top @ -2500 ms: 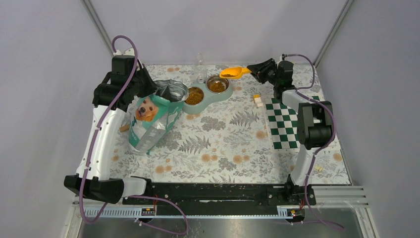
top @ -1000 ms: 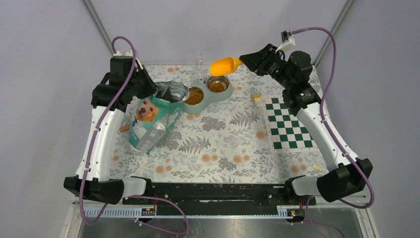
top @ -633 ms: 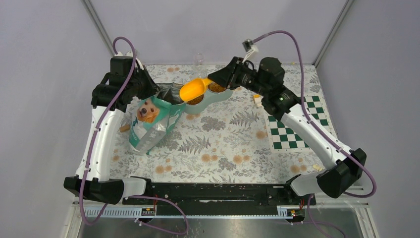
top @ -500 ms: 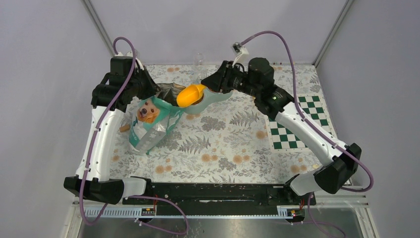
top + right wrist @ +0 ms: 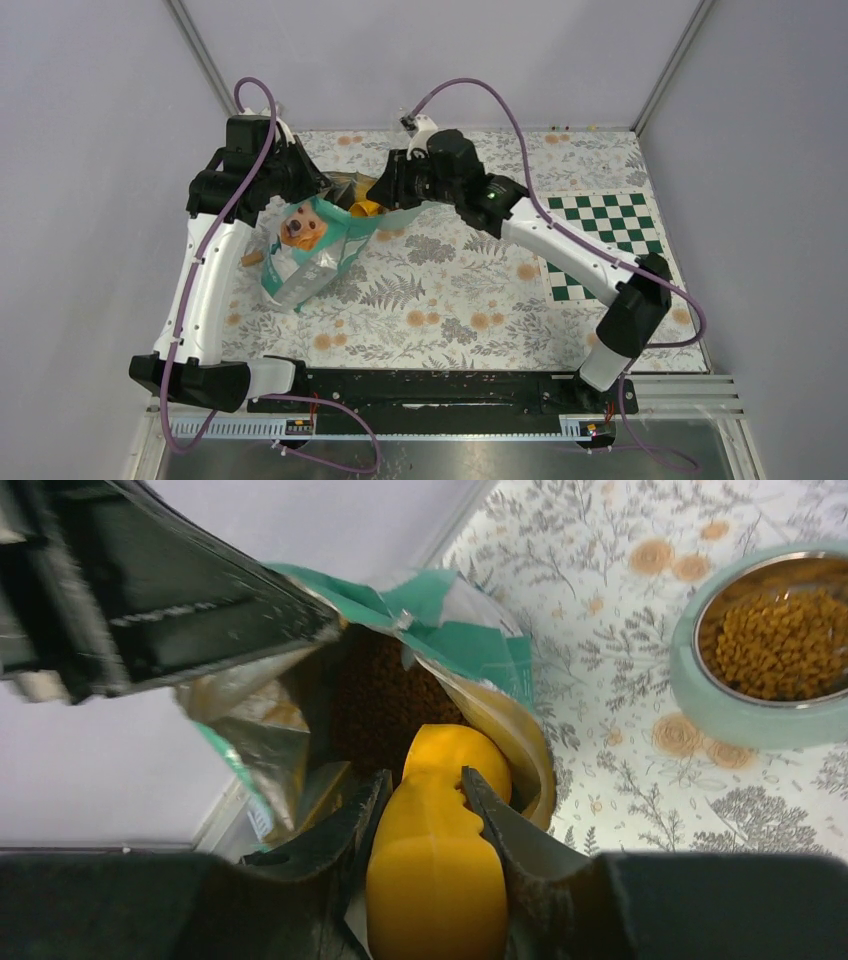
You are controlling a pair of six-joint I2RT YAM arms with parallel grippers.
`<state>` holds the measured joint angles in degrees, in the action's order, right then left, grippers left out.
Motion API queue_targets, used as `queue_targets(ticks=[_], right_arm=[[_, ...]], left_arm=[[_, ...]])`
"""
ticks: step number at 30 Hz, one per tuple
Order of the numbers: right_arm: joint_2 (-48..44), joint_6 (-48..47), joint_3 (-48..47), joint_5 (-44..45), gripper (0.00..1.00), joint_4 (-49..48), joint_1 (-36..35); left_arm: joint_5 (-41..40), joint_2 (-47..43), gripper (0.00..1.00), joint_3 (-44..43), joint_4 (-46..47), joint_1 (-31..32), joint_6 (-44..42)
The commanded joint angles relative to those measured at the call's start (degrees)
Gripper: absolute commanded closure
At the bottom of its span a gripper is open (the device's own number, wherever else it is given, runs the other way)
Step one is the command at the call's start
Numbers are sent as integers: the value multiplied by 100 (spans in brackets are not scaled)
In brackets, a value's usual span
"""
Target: Serve the pet food
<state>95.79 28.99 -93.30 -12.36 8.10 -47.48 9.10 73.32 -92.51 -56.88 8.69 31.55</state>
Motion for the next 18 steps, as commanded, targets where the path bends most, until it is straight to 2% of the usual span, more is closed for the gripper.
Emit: queue_targets(ticks=[1,7,12,18], right_arm=[[315,-10,-285,419,100,199,-267],[1010,126,-497,605,100,290,-576],[1471,698,-449,37,100,18,-641],[1648,1328,36,-550,100,-720,-631]], left_arm=[[200,-231,100,-82,680,-12,180],[91,-243,100,153,854,-9,251],[87,-223,100,289,956,-11,306],[389,-145,100,248,1118,-12,514]])
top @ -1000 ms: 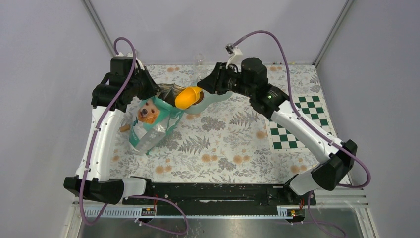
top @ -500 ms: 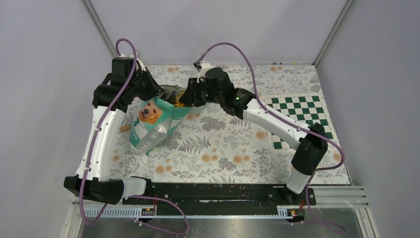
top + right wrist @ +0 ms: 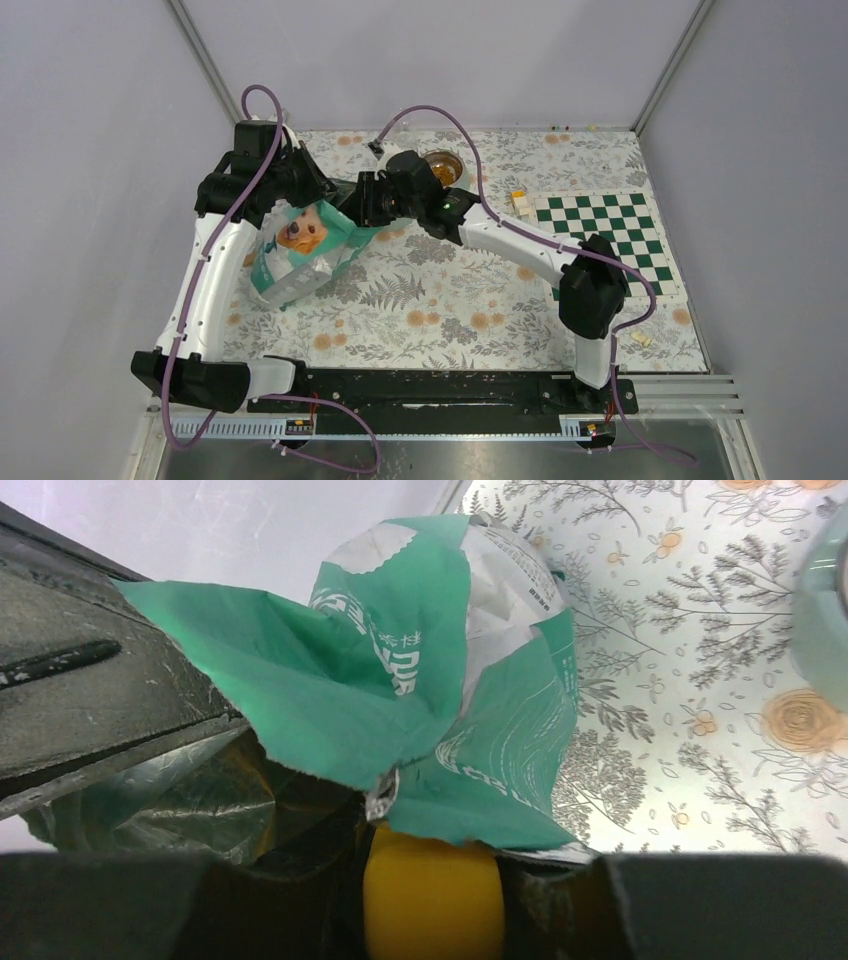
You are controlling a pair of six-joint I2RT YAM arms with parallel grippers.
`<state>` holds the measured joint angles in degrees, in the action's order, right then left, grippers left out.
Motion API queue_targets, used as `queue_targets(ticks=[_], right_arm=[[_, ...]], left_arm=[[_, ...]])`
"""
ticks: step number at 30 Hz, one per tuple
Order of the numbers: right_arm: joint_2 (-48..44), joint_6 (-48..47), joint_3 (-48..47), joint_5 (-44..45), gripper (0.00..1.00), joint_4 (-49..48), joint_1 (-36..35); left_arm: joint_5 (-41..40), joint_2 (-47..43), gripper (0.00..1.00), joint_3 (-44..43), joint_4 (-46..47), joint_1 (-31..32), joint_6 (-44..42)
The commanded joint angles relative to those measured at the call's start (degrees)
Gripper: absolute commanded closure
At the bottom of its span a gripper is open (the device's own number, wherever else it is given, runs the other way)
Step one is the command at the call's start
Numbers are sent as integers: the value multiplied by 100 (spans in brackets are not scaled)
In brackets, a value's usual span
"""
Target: Serve the pet food
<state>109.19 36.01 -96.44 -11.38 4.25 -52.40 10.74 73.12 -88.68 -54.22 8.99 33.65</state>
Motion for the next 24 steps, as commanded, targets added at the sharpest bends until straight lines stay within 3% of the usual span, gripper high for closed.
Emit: queue_targets(ticks=[1,10,15,24], right_arm=[[339,733,410,-793,100,-536,-134],[517,1847,882,-1429,100,-1838,2],[603,3050,1341,-1838,100,-3215,175],[100,4122,2087,-1959,100,-4736,509]], left_arm=[[280,-108,100,-140,877,-44,342],[469,-105,100,-92,887,-38,511],[453,-122,100,-106,895,-38,538],[246,-97,100,-227,793,-43,398]])
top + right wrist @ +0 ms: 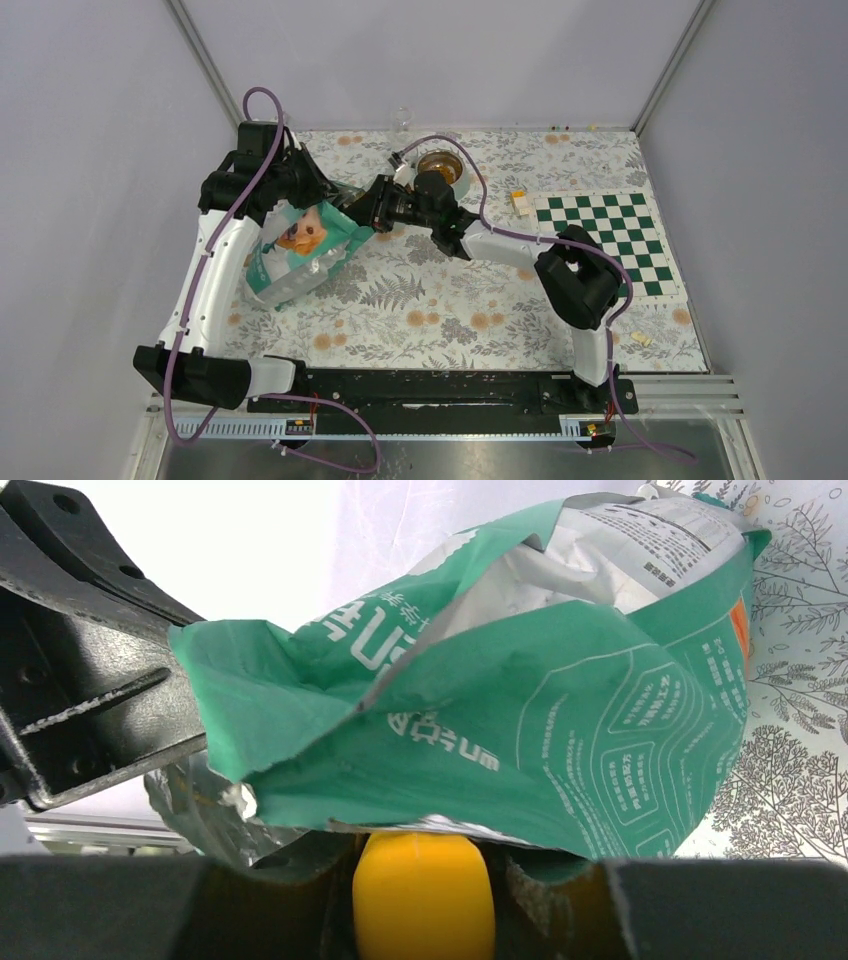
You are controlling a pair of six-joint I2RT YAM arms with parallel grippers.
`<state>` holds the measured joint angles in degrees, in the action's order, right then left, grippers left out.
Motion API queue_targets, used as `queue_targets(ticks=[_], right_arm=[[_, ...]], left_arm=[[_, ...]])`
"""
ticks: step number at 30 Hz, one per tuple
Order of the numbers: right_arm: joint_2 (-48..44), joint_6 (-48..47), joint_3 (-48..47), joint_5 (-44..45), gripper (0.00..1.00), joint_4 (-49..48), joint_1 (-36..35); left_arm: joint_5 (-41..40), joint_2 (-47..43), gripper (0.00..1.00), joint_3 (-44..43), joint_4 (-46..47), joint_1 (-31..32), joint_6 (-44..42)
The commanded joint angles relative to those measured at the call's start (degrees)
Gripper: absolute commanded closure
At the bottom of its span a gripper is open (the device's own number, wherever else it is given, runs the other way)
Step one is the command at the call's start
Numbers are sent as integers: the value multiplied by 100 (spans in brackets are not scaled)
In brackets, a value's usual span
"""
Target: Serve the pet food
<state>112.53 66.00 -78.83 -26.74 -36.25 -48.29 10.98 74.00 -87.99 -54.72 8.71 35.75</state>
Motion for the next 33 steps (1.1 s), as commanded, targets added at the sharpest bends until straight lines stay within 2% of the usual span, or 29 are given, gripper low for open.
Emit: queue_targets(ticks=[1,5,11,24,33], right_arm=[[-320,1145,402,-423,100,-792,136],[-724,1139,711,-309,100,-993,291],[-1441,843,1102,-38,100,-750,542],[-2447,1280,2152,337,100,-1432,1328],[-2748,772,2063,445,100,-738,1466]], left_arm=[[180,-175,100,-316,813,-17,162],[-39,-161,100,-338,729,-15,-2],[-214,-175,100,-168,701,-10,-229],[-575,-341,100,-164,577,-14,-505],[-575,-352,100,-327,505,-10,-516]])
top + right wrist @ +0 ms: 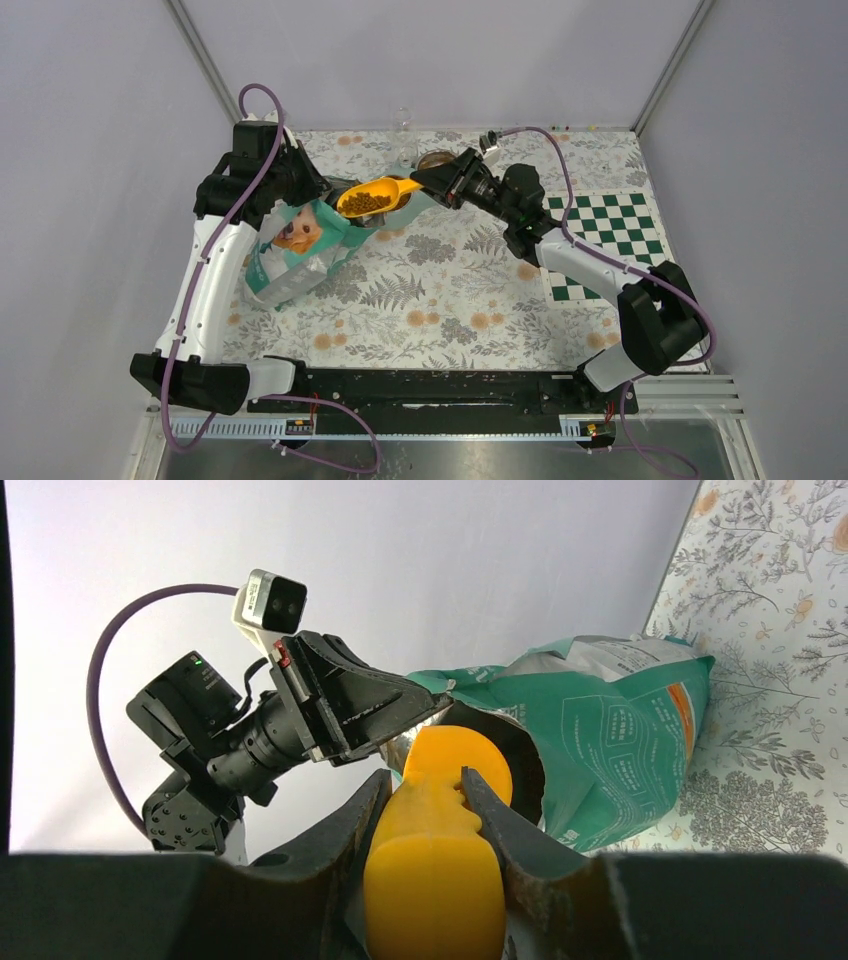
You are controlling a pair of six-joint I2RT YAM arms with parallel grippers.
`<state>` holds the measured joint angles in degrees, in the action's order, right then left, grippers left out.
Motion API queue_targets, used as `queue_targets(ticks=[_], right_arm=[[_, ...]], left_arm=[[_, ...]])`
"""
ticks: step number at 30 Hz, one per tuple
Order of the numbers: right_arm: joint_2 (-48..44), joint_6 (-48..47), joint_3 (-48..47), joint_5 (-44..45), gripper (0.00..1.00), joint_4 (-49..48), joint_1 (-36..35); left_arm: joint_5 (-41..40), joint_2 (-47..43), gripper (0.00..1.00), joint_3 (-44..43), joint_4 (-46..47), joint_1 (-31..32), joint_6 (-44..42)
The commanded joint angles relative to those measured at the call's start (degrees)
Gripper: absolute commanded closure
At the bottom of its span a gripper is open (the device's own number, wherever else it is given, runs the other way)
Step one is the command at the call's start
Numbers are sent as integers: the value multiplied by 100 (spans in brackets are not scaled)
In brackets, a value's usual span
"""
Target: Serve the pet food
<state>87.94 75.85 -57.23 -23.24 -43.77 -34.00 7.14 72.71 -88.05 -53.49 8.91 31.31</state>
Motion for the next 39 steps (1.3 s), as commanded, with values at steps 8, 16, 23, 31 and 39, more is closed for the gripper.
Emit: queue_targets(ticks=[8,16,23,31,39], right_arm=[[-347,-1124,-593,158,100,1261,27],[-505,-2222,-1229,456,100,2493,19],[-479,-2475,-1395,482,100,2658,25],[-542,-2889,-1499,559,100,2771,28],[-524,-2787,-1348,326,100,2096,26]], left_arm=[[-91,-177,100,-423,358,-30,-25],[-160,-91,100,-486,365,-30,-70],[-293,-11,100,-554,315,-34,-138],[-423,54,100,-607,287,-30,-177],[-613,137,100,-744,156,-31,-192]])
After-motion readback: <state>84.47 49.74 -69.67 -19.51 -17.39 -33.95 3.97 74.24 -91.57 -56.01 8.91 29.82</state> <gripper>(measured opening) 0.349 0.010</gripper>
